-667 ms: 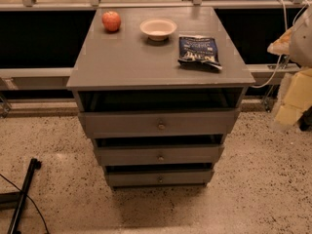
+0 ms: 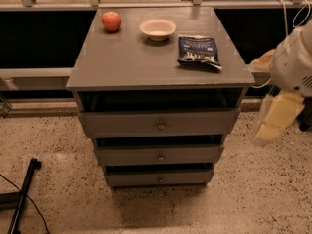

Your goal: Open middle drawer

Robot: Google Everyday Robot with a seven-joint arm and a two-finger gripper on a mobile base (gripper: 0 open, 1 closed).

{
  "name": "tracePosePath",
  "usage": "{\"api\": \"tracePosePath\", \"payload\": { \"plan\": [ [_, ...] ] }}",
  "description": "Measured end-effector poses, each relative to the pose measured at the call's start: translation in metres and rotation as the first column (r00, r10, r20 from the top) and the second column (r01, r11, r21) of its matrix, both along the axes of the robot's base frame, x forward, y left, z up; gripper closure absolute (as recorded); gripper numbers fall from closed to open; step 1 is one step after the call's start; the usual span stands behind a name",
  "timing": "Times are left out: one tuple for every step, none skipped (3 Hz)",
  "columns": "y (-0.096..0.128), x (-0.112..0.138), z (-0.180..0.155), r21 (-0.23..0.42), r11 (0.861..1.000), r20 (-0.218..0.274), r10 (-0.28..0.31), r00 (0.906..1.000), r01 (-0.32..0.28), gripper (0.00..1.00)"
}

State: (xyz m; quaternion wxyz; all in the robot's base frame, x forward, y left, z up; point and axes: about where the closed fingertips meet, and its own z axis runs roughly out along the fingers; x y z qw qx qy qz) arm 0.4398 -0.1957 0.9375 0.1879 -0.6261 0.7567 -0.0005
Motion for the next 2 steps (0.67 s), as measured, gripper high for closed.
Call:
{"api": "tracePosePath", "payload": {
  "plan": [
    [0.031,-0.016,-0.065,0.147,0.984,0.002,0.105,0.9945,-0.104,0.00],
    [0.044,-0.018,-0.079,0.209,0.968,0.049,0.132,0.9900,-0.139,0.00]
  ]
}}
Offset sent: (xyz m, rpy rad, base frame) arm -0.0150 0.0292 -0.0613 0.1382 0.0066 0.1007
